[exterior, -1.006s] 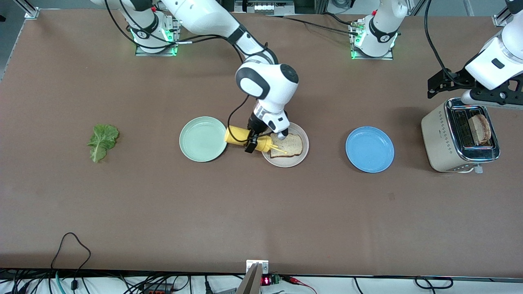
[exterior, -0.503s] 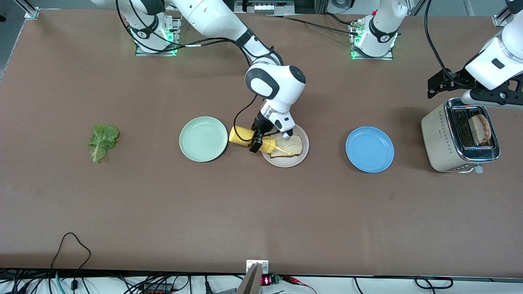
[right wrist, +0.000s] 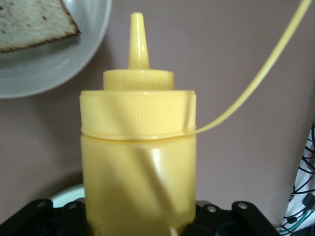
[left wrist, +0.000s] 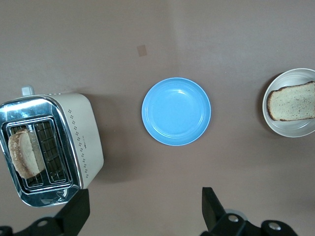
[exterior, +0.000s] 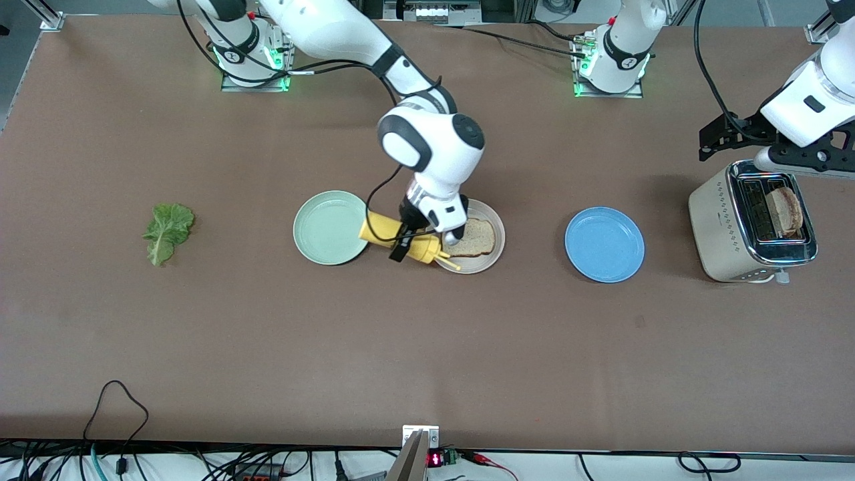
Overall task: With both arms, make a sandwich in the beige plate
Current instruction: 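Return the yellow bottle to its spot and release it with the right gripper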
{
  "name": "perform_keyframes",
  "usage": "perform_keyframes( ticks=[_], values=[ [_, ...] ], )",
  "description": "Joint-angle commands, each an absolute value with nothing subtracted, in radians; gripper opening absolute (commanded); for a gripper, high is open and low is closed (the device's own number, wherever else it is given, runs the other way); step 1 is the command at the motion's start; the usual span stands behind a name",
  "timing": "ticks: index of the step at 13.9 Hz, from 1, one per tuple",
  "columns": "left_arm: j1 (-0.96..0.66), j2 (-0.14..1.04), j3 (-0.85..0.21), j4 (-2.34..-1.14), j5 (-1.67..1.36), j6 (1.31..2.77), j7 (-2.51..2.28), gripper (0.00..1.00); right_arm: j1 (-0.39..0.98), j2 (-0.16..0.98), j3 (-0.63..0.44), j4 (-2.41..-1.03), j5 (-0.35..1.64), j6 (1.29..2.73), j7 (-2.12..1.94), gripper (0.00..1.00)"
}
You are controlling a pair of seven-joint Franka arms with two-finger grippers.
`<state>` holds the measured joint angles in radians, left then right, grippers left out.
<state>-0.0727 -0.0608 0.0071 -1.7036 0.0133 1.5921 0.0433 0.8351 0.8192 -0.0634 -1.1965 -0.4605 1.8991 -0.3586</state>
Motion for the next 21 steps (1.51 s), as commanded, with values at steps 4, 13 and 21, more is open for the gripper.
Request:
perform_keyframes(
  ticks=[4, 13, 21],
  values=[
    [-0.084, -0.067, 0.015, -1.704, 0.029, 1.588, 0.041, 1.0, 0.689, 0.614, -0.043, -1.314, -0.249, 1.894, -0.642, 0.25],
    [-0.083, -0.067, 0.015, -1.704, 0.029, 1.586, 0.041, 1.0, 0.408, 0.362, -0.043, -1.664, 0.266, 2.106, -1.162, 0.25],
    [-0.083, -0.067, 0.015, -1.703, 0.029, 1.586, 0.041, 1.0, 0.111, 0.359, -0.044, -1.853, 0.897, 2.039, -1.839, 0.27]
  ],
)
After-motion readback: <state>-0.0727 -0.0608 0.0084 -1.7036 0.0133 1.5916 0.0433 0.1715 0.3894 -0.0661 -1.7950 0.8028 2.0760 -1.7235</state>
